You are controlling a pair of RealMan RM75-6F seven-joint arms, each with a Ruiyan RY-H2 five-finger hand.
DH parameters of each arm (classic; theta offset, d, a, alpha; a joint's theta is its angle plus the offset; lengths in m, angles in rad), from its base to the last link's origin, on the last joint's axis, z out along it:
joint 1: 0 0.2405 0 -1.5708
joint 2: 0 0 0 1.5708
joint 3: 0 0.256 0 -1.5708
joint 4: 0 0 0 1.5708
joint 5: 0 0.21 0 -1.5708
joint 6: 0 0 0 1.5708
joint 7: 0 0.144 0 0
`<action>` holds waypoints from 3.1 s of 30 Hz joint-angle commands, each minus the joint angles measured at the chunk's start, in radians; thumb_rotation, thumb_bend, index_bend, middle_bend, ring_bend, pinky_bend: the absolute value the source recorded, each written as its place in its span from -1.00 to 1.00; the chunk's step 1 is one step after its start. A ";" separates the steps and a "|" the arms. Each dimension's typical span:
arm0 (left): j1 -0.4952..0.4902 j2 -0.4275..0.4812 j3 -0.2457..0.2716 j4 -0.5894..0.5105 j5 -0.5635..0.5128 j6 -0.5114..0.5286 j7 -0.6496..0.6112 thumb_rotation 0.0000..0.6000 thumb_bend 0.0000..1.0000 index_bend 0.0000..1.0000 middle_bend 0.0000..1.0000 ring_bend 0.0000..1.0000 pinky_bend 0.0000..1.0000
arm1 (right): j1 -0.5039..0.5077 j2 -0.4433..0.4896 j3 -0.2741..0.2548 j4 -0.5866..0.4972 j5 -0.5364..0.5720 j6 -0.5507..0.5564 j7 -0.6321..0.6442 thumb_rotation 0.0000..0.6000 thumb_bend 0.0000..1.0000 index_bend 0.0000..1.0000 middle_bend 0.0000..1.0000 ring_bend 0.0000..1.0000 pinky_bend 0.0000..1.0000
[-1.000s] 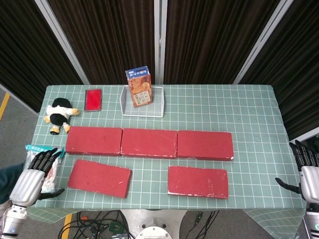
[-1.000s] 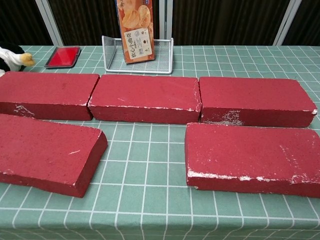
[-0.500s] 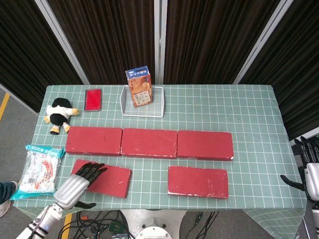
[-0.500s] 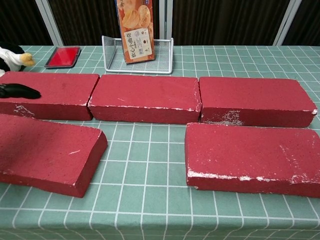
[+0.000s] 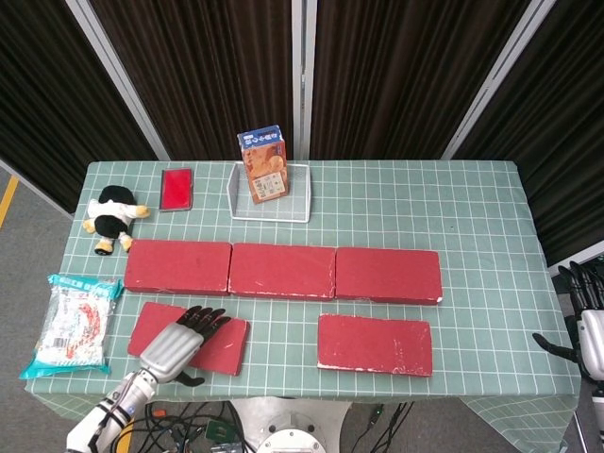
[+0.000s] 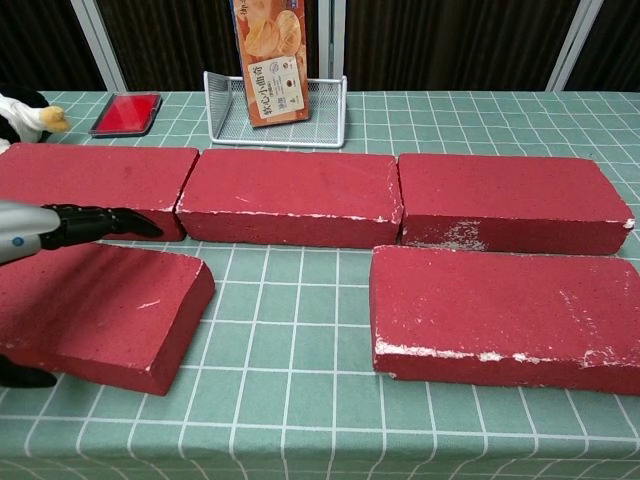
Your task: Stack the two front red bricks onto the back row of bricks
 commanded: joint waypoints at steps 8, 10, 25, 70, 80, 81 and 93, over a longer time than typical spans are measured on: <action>-0.089 -0.024 -0.022 -0.016 -0.222 -0.040 0.112 1.00 -1.00 -0.96 -1.00 -1.00 -1.00 | -0.001 -0.011 0.001 0.025 0.005 0.000 0.026 1.00 -1.00 -1.00 -1.00 -1.00 -1.00; -0.099 -0.021 -0.021 -0.020 -0.234 -0.043 0.104 1.00 -1.00 -0.96 -0.99 -1.00 -1.00 | -0.001 -0.012 0.002 0.029 0.007 -0.001 0.028 1.00 -1.00 -1.00 -1.00 -1.00 -1.00; -0.155 -0.033 -0.003 0.000 -0.284 -0.034 0.092 1.00 -0.91 -0.96 -0.78 -0.84 -1.00 | -0.001 -0.023 0.002 0.047 0.012 -0.006 0.041 1.00 -1.00 -1.00 -1.00 -1.00 -1.00; -0.661 -0.059 -0.237 0.107 -1.036 0.010 0.266 1.00 -0.65 -0.94 -0.61 -0.59 -1.00 | -0.009 0.000 0.025 0.032 0.041 0.003 0.056 1.00 -1.00 -1.00 -1.00 -1.00 -1.00; -0.703 -0.074 -0.209 0.164 -1.000 -0.070 0.219 1.00 -0.65 -0.93 -0.60 -0.59 -1.00 | -0.010 0.005 0.025 0.030 0.050 -0.007 0.062 1.00 -1.00 -1.00 -1.00 -1.00 -1.00; -0.706 -0.073 -0.205 0.169 -0.998 -0.074 0.212 1.00 -0.65 -0.93 -0.60 -0.59 -1.00 | -0.010 0.005 0.025 0.030 0.051 -0.008 0.061 1.00 -1.00 -1.00 -1.00 -1.00 -1.00; -0.730 -0.050 -0.184 0.181 -0.998 -0.103 0.146 1.00 -0.65 -0.92 -0.60 -0.59 -1.00 | -0.006 0.006 0.026 0.023 0.043 -0.006 0.050 1.00 -1.00 -1.00 -1.00 -1.00 -1.00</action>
